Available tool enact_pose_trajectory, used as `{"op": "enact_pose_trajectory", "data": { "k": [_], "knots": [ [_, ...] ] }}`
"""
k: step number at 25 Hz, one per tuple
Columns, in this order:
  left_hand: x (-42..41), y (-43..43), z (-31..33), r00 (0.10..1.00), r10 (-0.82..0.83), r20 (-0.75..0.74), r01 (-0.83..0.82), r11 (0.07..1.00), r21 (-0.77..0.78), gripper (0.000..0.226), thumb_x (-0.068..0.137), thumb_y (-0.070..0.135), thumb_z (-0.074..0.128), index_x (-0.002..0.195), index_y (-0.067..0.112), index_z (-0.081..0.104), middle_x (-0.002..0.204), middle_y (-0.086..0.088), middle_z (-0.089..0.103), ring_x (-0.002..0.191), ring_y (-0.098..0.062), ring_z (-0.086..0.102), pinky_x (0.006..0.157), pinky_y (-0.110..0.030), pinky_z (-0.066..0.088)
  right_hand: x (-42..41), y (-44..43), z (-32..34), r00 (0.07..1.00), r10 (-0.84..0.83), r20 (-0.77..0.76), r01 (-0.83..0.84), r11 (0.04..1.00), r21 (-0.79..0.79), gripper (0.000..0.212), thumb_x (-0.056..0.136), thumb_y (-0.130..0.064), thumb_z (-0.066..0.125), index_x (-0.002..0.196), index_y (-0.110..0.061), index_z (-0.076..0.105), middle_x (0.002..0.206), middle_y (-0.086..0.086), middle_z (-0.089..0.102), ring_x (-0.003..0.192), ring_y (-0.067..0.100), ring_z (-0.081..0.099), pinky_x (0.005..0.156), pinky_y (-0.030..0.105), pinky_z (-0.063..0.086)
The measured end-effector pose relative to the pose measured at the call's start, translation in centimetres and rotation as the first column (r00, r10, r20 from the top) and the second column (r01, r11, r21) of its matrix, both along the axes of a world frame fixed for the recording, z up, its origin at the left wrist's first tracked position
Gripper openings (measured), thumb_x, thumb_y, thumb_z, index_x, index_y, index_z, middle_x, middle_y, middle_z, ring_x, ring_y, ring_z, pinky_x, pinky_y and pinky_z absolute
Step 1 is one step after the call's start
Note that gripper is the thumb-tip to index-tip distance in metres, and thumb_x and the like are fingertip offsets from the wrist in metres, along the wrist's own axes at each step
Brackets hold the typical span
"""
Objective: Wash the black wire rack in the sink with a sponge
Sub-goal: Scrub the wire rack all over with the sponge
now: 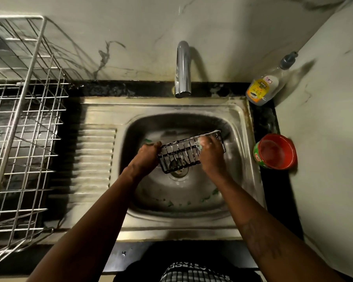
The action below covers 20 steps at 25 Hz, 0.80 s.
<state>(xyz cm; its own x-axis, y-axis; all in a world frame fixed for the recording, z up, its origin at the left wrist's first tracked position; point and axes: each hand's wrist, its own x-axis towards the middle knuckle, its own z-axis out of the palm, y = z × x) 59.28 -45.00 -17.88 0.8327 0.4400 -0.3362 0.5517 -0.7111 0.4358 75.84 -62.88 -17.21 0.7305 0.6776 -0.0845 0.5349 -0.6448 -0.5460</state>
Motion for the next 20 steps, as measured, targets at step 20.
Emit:
{"op": "enact_pose_trajectory", "data": {
  "k": [20],
  "knots": [
    [11.2, -7.1, 3.1, 0.966, 0.230, 0.122, -0.157, 0.888, -0.432, 0.043, 0.084, 0.059, 0.055, 0.070, 0.020, 0.068, 0.064, 0.008, 0.065, 0.067, -0.012, 0.062, 0.079, -0.035, 0.052, 1.4, -2.4, 3.8, 0.991, -0.118, 0.069, 0.111, 0.990, 0.092, 0.007, 0.084, -0.009, 0.073, 0.082, -0.015, 0.075, 0.080, 0.005, 0.074, 0.073, 0.023, 0.068, 0.062, 0.027, 0.050]
  ]
}}
